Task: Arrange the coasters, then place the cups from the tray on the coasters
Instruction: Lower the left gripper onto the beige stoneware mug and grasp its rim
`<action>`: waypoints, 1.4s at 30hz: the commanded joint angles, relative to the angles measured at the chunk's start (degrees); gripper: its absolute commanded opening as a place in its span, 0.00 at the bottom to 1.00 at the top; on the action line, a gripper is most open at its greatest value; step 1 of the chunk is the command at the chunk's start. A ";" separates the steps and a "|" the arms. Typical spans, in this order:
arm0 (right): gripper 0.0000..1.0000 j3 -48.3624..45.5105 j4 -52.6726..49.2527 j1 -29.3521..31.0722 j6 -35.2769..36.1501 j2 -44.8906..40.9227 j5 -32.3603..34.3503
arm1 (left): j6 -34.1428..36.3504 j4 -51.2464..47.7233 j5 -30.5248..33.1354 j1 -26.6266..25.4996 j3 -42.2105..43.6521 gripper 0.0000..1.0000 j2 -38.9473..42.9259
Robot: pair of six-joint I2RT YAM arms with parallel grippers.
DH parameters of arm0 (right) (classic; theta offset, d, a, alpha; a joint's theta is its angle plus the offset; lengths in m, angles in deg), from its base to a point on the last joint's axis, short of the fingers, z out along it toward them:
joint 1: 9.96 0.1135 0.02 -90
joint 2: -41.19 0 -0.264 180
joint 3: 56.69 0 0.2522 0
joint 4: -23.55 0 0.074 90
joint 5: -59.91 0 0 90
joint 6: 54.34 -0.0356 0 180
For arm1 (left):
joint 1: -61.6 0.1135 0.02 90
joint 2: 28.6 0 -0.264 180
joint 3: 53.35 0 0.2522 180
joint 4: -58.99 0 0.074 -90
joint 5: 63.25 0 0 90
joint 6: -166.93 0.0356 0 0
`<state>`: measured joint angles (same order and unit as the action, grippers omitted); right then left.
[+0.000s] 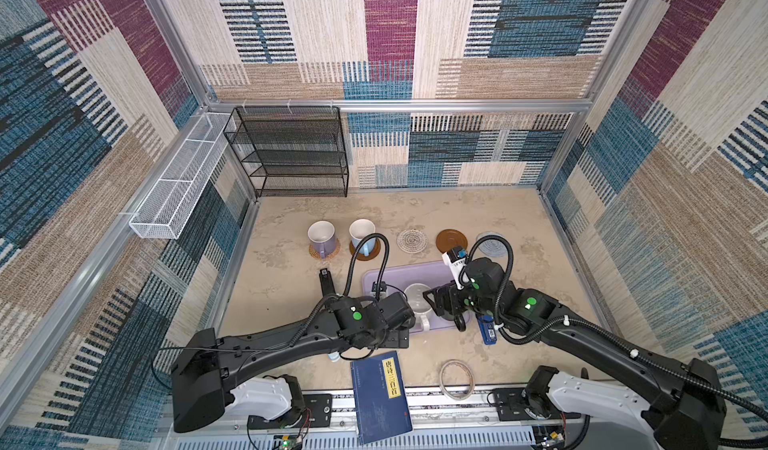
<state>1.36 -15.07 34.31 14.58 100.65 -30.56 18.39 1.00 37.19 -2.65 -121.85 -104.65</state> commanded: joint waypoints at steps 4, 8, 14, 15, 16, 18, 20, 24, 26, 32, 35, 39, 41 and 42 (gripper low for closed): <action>1.00 -0.03 0.96 -0.08 -1.24 -0.91 -0.13 | -1.53 3.08 1.93 0.09 0.82 0.95 -4.32; 1.00 -0.88 1.46 -0.14 -1.71 -1.45 -0.02 | -1.92 4.61 2.64 0.18 1.96 0.89 -5.56; 1.00 -0.92 1.68 -0.16 -2.43 -1.30 -0.33 | -1.93 7.41 3.10 0.87 4.21 0.77 -5.22; 1.00 -0.85 1.75 -0.15 -2.44 -1.19 -0.27 | -1.72 8.15 3.04 1.13 4.85 0.74 -4.84; 1.00 -0.74 1.75 -0.15 -2.48 -1.12 -0.17 | -1.55 8.19 3.04 1.35 5.17 0.71 -4.58; 1.00 -0.53 1.74 -0.23 -2.64 -0.89 -0.22 | -1.03 7.23 3.43 1.58 5.25 0.65 -4.56; 1.00 -0.72 2.31 -0.23 -2.86 -0.97 -0.80 | -0.43 6.37 3.95 2.00 5.36 0.60 -4.26; 0.99 -1.55 3.72 -0.18 -3.22 -1.11 -2.29 | 0.59 9.70 2.75 3.16 7.83 0.50 -2.66; 1.00 -2.00 4.15 -0.16 -3.77 -1.17 -2.39 | 0.97 10.13 2.94 3.34 8.11 0.47 -2.50; 1.00 -3.02 4.78 -0.20 -4.93 -1.15 -1.97 | 2.67 8.71 5.02 3.40 6.52 0.38 -4.50; 1.00 -2.86 4.23 -0.15 -5.27 -0.97 -1.91 | 3.31 7.95 5.28 3.42 5.31 0.36 -5.63; 0.99 -3.82 4.88 -0.25 -5.97 -1.82 -1.59 | 3.36 8.24 5.49 3.41 5.45 0.33 -6.47; 1.00 -3.78 4.61 -0.14 -6.17 -1.92 -1.45 | 3.18 6.79 5.98 3.43 4.99 0.33 -7.13; 1.00 -3.84 4.54 -0.14 -6.26 -2.02 -1.45 | 3.12 6.66 5.89 3.42 5.15 0.32 -7.28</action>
<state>-2.36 -12.14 34.16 9.51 99.01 -32.59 20.73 9.06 40.36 0.69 -116.23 -111.45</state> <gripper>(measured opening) 0.995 0.329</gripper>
